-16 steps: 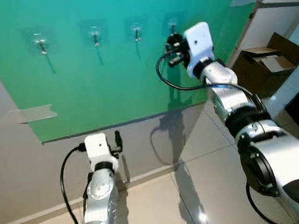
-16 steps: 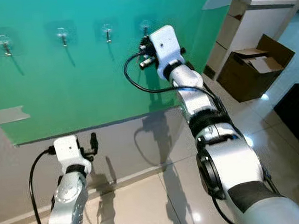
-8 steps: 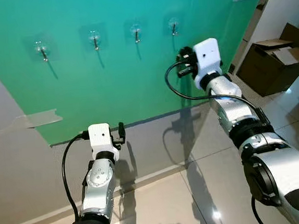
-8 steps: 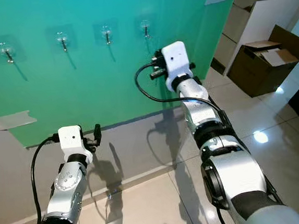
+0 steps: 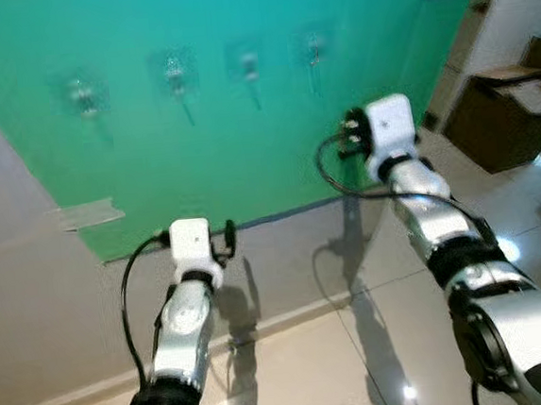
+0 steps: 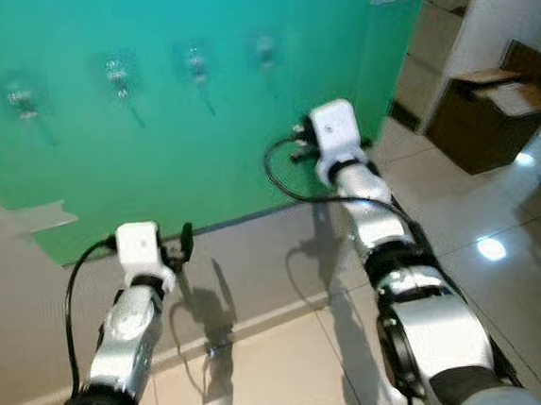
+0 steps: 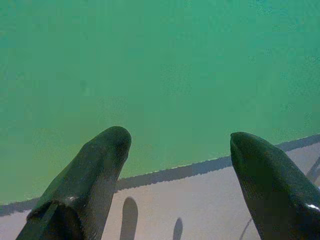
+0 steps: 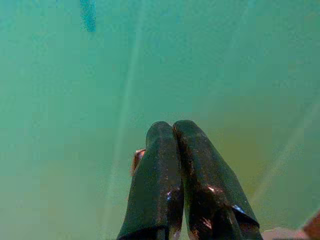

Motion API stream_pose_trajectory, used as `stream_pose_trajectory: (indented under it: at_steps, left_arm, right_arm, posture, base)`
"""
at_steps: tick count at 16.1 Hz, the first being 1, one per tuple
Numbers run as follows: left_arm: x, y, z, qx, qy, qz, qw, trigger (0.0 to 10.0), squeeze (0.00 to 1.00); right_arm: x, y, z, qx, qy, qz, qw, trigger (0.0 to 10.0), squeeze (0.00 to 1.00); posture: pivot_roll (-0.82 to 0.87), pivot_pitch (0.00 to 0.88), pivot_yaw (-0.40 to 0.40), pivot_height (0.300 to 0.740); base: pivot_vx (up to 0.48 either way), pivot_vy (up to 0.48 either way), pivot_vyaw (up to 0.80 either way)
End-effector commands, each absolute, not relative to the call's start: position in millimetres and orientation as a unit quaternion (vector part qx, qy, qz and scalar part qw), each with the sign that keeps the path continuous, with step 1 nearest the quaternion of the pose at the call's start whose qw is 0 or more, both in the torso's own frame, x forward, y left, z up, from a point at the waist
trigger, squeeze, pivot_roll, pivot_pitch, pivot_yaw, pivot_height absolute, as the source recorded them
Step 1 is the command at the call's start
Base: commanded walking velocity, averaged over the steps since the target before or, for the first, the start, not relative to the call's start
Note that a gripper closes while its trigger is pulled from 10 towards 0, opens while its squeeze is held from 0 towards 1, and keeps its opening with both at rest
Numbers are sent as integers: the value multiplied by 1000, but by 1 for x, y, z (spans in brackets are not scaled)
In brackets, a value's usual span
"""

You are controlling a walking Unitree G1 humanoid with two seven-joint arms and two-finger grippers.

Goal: Hang keys on a hook

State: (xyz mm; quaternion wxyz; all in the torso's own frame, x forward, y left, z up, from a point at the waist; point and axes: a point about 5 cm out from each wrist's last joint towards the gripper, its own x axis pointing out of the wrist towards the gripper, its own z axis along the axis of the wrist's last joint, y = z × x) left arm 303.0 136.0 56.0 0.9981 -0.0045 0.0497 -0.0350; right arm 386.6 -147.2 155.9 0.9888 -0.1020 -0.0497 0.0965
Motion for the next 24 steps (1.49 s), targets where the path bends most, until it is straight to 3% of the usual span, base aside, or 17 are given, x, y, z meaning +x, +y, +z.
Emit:
stream_pose_trajectory:
  at_steps: [1,8,18,24]
  left_arm:
    - [304,136,54,2,58,-43,997,10000,0]
    - [308,136,56,12,57,-57,997,10000,0]
    - [304,142,54,11,57,-42,997,10000,0]
    - [302,142,54,8,56,-37,998,10000,0]
  right_arm:
    - [387,-147,156,-96,-48,90,990,0,0]
    - [384,-148,150,-95,-40,78,992,0,0]
    - [384,-138,150,-92,-39,96,990,0,0]
    - [384,-139,152,-83,-45,96,991,0,0]
  posture:
    - [-72,0,16,740]
    - [-84,0,47,740]
    - [-51,0,17,740]
    - [-48,0,16,740]
  base:
    - [0,0,800]
    - [0,0,800]
    - [0,0,797]
    - [0,0,82]
